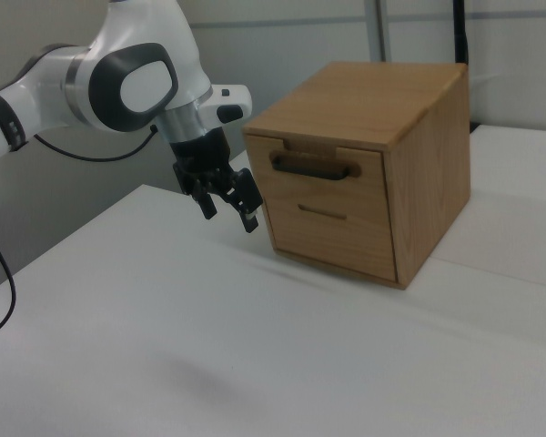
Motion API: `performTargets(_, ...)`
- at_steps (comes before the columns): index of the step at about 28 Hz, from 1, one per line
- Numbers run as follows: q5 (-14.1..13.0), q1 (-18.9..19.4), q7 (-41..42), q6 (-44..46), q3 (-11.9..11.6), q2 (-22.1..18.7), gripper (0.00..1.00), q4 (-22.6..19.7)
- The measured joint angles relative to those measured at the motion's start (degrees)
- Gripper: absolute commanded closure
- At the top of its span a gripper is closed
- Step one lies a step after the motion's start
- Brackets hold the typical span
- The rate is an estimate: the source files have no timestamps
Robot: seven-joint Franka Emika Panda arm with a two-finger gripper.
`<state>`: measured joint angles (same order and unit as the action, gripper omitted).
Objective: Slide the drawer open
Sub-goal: 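Move the open gripper toward the black handle of the upper drawer, then close the gripper around the black drawer handle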
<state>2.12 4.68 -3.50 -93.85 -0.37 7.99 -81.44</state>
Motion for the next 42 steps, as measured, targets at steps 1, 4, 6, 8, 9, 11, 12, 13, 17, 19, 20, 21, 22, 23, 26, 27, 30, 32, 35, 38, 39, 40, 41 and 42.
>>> performTargets(1,0.0,0.0,-0.2,0.0,0.0,0.1,0.0,0.0)
performTargets(4,0.0,0.0,-2.3,-0.5,0.1,0.3,0.0,-0.1)
performTargets(6,0.0,0.1,-4.9,-1.9,0.2,0.4,0.0,-0.1)
performTargets(8,-0.2,0.1,-9.0,-3.6,0.3,0.5,0.0,-0.4)
performTargets(9,-0.5,0.1,-11.0,-4.4,0.3,0.5,0.0,-0.5)
performTargets(11,-1.2,0.1,-17.4,-6.9,0.3,0.6,0.0,-0.8)
performTargets(12,-1.5,0.1,-22.3,-8.8,0.3,0.6,0.0,-1.2)
performTargets(13,-1.6,0.1,-25.6,-10.0,0.3,0.6,0.0,-1.4)
performTargets(17,-1.6,0.0,-42.6,-13.4,0.3,1.0,0.0,-2.3)
performTargets(19,-1.6,0.0,-49.9,-13.8,0.3,1.3,0.0,-2.4)
performTargets(20,-1.6,0.0,-53.5,-13.8,0.3,1.5,0.0,-2.5)
performTargets(21,-1.6,0.1,-56.7,-13.9,0.3,1.7,0.0,-2.5)
performTargets(22,-1.6,0.1,-59.4,-13.9,0.3,1.9,0.0,-2.5)
performTargets(23,-1.6,0.1,-62.4,-14.1,0.3,2.2,0.0,-2.5)
performTargets(26,-1.6,0.2,-67.2,-15.6,0.4,2.7,0.0,-2.5)
performTargets(27,-1.6,0.2,-68.5,-16.6,0.4,2.9,0.0,-2.5)
performTargets(30,-1.6,0.3,-72.3,-20.9,0.4,3.8,0.0,-2.6)
performTargets(32,-1.6,0.4,-73.7,-23.5,0.4,4.6,0.0,-2.6)
performTargets(35,-1.6,0.6,-75.3,-27.7,0.4,6.2,0.0,-2.4)
performTargets(38,-1.0,0.9,-76.8,-31.0,0.5,8.0,0.0,-1.9)
performTargets(39,-0.6,1.0,-77.2,-32.3,0.5,8.8,0.01,-1.6)
performTargets(40,0.2,1.2,-78.0,-34.0,0.5,9.8,0.03,-1.1)
performTargets(41,0.8,1.3,-78.5,-35.2,0.5,10.6,0.04,-0.6)
performTargets(42,1.6,1.5,-79.2,-36.5,0.5,11.4,0.04,-0.2)
